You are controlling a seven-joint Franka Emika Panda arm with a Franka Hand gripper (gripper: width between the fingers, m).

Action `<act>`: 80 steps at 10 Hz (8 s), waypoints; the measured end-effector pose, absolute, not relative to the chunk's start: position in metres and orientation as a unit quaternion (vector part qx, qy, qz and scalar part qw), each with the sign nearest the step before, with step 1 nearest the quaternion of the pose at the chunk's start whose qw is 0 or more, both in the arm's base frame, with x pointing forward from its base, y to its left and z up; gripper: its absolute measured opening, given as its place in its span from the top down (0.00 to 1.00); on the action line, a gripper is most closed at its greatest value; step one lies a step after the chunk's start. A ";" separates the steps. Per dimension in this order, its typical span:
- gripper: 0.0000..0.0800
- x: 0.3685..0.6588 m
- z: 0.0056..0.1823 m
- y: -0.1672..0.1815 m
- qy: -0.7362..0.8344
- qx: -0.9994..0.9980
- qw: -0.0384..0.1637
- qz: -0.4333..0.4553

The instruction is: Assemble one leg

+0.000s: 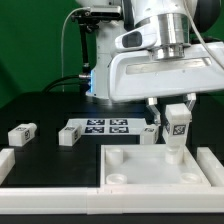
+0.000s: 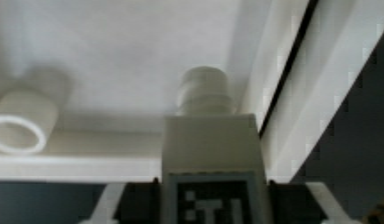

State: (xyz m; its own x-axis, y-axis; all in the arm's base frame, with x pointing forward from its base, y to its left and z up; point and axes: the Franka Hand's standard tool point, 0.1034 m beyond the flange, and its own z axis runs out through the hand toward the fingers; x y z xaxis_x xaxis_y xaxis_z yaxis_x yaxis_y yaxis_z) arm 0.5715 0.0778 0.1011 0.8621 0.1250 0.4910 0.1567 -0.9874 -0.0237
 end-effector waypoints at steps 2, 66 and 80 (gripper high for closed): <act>0.64 0.567 0.094 0.079 -0.073 -0.960 0.029 -0.269; 0.19 0.603 0.081 0.107 -0.054 -0.959 0.047 -0.273; 0.19 0.601 0.081 0.111 -0.014 -0.995 0.093 0.037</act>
Offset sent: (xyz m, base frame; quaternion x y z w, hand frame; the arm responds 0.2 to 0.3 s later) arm 0.0259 0.0306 -0.0054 0.0435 0.0125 0.0084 0.9989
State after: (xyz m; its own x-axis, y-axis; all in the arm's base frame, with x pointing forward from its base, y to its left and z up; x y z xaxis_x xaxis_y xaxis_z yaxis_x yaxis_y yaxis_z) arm 0.6011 0.1115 0.0811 0.9968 0.0352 -0.0715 0.0214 -0.9825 -0.1851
